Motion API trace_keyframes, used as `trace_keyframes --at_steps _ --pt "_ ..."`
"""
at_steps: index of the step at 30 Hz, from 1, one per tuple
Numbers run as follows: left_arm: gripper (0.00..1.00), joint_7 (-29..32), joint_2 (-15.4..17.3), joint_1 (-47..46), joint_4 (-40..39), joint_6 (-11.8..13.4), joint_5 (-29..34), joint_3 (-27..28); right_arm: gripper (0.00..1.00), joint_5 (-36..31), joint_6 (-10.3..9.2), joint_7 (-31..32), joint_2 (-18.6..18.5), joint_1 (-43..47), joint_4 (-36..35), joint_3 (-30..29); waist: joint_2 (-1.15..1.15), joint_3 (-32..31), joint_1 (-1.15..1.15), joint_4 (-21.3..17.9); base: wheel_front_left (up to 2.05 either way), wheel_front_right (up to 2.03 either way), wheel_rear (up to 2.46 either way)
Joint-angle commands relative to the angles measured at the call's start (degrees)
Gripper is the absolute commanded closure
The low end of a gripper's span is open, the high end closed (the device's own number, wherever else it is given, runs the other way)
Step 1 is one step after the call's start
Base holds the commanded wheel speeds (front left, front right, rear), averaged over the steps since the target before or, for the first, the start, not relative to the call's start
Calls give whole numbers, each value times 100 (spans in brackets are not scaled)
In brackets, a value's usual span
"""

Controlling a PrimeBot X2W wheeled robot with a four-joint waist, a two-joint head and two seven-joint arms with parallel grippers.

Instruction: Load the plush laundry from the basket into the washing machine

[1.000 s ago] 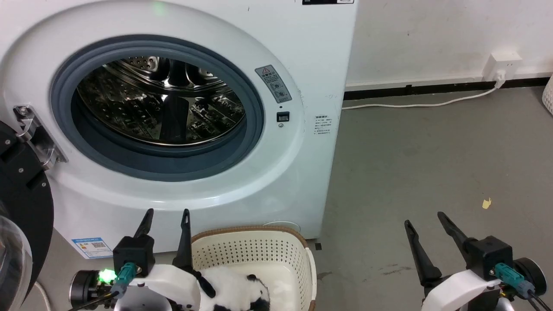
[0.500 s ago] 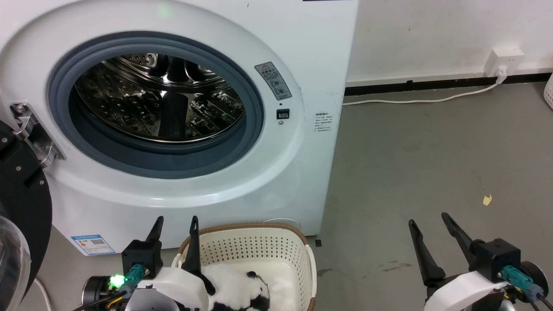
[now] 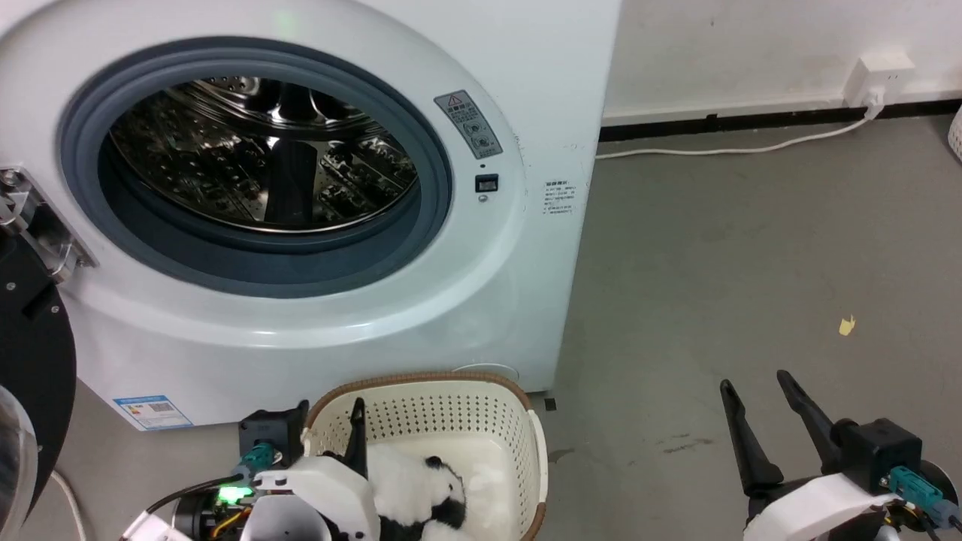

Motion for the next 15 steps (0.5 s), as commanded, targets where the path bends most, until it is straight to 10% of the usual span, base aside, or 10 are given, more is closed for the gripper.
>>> trace_keyframes --at_steps 1,15 --pt "0 69 1 -121 128 36 -92 -65 0 82 -2 -66 4 12 34 -22 0 50 0 -14 0 0 0" --pt "0 455 2 -429 971 279 -509 -306 0 334 -2 -233 6 -111 91 -79 0 507 0 -72 0 0 0"
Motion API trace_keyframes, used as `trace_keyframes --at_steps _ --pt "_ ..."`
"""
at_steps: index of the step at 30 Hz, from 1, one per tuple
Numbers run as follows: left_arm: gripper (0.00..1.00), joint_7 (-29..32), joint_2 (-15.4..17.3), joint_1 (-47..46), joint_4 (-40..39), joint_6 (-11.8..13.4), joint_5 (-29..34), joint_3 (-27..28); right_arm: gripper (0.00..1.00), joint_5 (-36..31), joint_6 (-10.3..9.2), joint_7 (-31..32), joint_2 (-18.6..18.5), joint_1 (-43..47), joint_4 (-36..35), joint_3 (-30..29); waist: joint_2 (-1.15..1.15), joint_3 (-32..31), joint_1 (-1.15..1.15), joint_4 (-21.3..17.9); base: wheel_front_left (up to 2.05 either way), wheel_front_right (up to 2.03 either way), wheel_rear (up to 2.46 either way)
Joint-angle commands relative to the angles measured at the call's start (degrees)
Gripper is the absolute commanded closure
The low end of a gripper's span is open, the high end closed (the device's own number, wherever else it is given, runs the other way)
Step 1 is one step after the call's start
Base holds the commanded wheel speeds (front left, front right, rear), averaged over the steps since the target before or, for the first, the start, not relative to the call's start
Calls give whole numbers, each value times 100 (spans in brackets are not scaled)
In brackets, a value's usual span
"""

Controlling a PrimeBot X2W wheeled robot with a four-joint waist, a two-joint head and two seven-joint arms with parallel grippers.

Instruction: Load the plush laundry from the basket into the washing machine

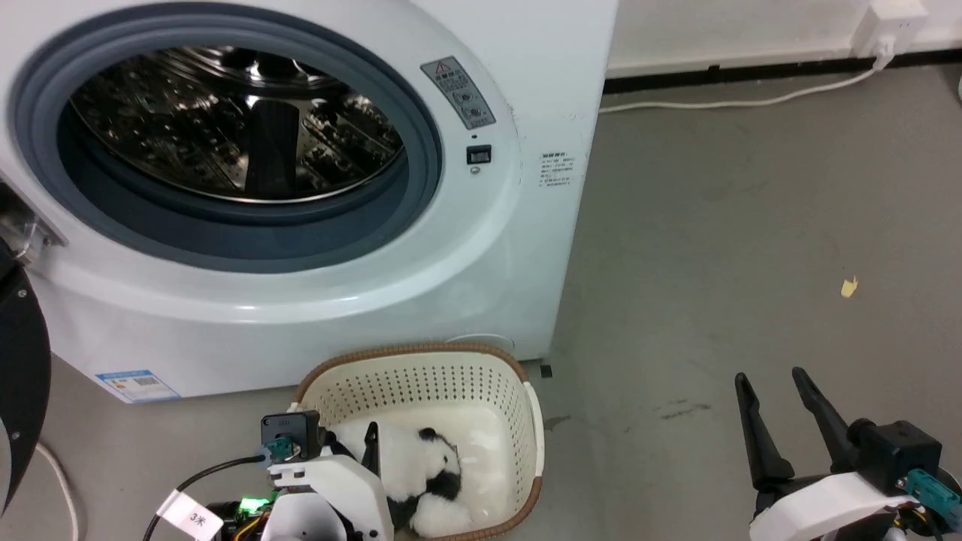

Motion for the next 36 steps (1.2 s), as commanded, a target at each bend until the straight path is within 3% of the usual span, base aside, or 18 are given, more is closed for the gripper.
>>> trace_keyframes --at_steps 1,13,36 --pt "0 21 3 -145 135 66 -104 -31 0 70 -2 -56 6 -108 20 -33 0 107 0 -3 0 0 0" --pt "0 6 2 -663 802 319 -620 -306 0 162 -3 -200 8 -287 -37 -173 0 796 0 4 0 0 0" --pt "0 -73 235 -1984 2388 831 -1047 -844 0 410 -4 -348 10 -293 -747 -579 0 2356 0 121 0 0 0"
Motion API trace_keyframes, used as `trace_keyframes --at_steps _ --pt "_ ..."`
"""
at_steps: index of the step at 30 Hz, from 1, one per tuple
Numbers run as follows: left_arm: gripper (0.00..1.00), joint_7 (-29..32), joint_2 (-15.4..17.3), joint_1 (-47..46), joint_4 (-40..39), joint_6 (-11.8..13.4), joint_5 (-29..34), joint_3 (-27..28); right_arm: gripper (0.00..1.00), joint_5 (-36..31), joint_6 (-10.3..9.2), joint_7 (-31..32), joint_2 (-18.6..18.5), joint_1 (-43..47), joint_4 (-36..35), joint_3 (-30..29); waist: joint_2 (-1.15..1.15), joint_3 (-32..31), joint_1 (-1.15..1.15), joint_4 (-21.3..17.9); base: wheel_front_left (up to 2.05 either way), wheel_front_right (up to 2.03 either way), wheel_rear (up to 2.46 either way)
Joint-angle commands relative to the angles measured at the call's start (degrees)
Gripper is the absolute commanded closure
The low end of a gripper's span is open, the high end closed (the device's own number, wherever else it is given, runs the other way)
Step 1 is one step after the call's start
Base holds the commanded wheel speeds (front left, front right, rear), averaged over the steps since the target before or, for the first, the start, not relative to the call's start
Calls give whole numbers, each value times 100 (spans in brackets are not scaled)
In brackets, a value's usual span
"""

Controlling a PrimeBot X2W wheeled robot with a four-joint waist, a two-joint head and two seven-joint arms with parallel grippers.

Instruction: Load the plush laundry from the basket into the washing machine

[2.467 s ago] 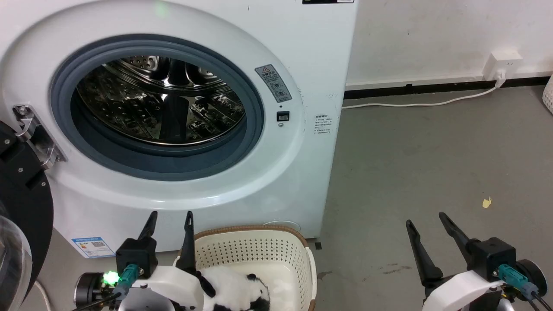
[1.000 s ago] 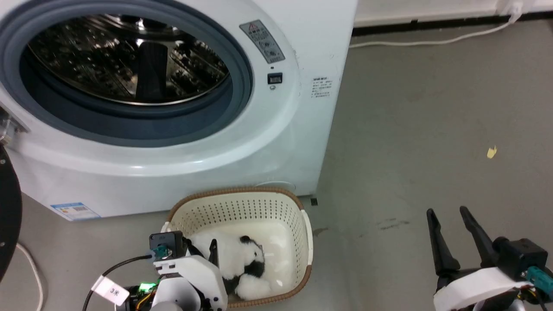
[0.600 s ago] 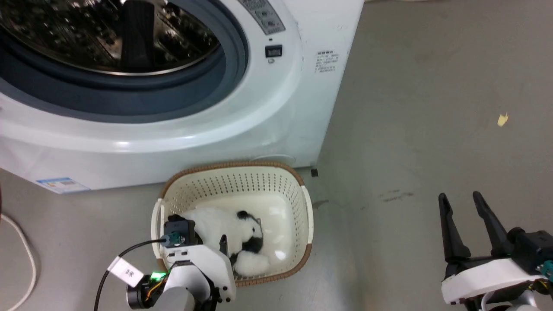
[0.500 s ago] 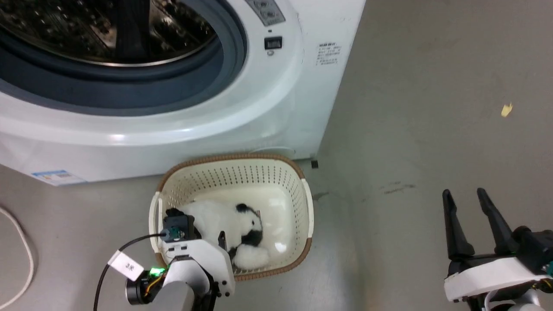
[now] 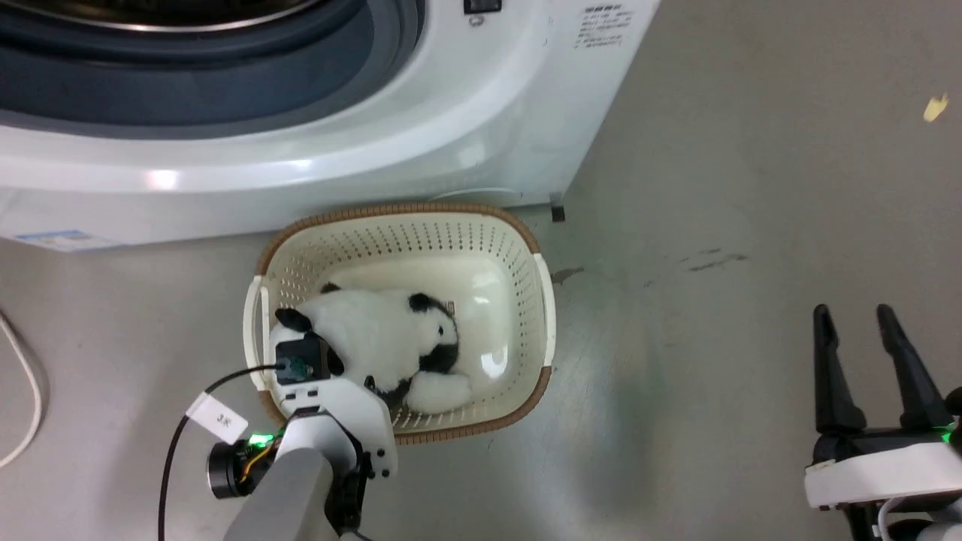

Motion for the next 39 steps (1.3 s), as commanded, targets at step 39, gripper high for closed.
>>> trace_keyframes --at_steps 39 --pt "0 -373 -69 -2399 2608 403 -1405 -706 0 611 -5 -171 15 135 -973 -820 0 2345 -1 346 0 0 0"
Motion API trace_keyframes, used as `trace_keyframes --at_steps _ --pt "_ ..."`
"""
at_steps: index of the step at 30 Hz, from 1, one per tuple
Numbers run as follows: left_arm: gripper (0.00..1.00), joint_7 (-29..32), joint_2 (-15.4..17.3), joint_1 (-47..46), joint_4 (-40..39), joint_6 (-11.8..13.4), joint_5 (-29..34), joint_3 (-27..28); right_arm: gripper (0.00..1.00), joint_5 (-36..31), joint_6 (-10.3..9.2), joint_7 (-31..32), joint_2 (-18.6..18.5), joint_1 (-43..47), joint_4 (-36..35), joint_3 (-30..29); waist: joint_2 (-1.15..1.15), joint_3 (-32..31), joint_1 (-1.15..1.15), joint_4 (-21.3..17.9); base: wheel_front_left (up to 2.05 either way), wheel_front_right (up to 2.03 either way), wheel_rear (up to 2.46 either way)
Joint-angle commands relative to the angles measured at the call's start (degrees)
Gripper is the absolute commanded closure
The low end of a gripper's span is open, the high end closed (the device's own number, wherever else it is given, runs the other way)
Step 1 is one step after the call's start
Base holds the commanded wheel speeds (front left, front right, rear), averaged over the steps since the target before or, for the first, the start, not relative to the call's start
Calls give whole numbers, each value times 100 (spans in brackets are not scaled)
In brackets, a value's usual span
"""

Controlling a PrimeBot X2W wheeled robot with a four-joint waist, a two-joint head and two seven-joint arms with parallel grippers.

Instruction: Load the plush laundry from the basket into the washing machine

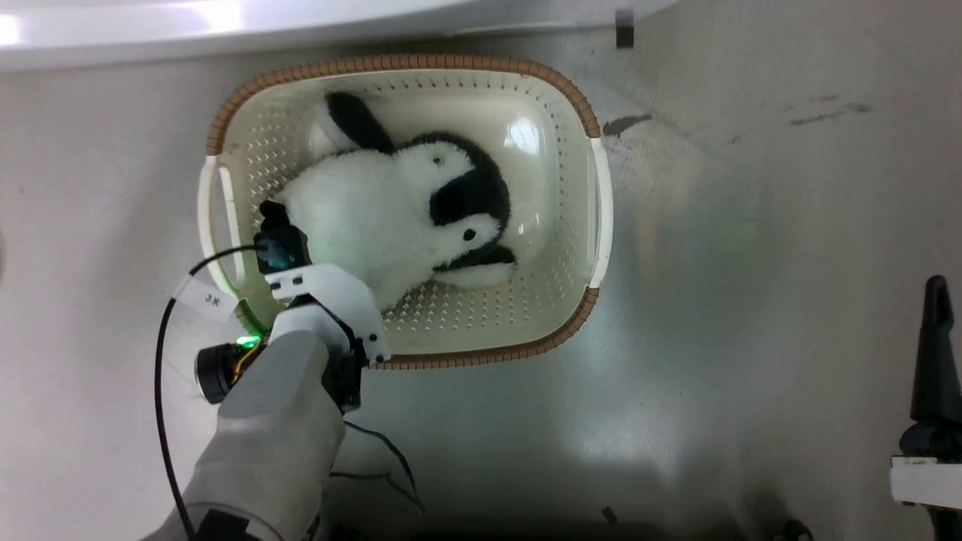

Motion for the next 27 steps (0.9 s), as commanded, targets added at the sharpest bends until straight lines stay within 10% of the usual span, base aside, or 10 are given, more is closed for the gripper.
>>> trace_keyframes --at_steps 1,8,9,10,27 --pt "0 -4 19 -132 229 4 -103 -49 0 67 -5 -55 14 -1 -70 -63 0 129 0 -10 0 0 0" --pt "9 -60 -10 -276 373 -141 -166 -70 0 76 -5 -61 14 26 -120 -100 0 207 0 -22 0 0 0" --pt "67 -126 -13 -290 374 -169 -170 -72 0 75 -5 -61 14 25 -117 -99 0 210 0 -24 0 0 0" --pt "100 -153 -16 -297 385 -218 -177 -79 0 77 -5 -62 14 22 -112 -96 0 210 0 -28 0 0 0" --pt "100 -1062 -60 -335 424 -1080 -219 -242 0 114 -5 -111 14 -162 177 147 0 -157 0 -11 0 0 0"
